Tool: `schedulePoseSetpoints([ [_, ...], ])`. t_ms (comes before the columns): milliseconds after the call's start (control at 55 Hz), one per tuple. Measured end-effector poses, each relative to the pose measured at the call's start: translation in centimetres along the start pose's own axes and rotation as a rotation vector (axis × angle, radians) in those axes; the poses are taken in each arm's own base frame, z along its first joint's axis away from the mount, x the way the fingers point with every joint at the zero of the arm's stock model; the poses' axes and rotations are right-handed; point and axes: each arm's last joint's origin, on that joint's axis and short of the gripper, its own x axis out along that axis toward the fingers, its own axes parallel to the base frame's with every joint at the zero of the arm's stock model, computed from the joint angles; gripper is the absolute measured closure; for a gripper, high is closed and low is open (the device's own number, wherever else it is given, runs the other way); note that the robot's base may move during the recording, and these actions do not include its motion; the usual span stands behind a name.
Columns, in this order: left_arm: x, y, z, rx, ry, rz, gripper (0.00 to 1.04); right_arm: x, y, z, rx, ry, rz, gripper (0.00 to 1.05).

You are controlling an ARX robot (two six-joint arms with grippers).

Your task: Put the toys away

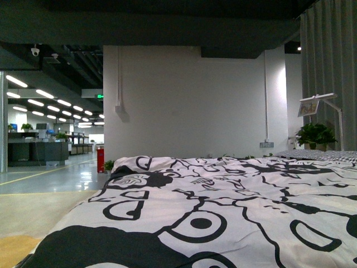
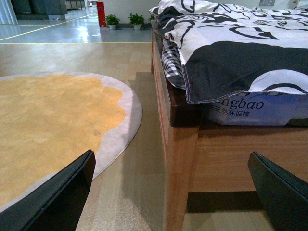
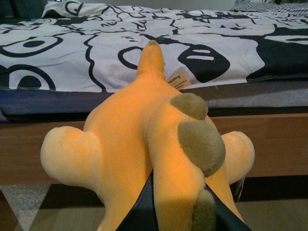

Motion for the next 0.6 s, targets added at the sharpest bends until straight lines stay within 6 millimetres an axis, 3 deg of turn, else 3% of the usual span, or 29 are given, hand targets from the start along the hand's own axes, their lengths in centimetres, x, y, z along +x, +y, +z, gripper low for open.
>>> schedulePoseSetpoints([
  [600,0.0,0.0,0.0,0.0,0.0,0.0,0.06,0.0,0.02,-0.01,0.0,0.001,0.002,0.98],
])
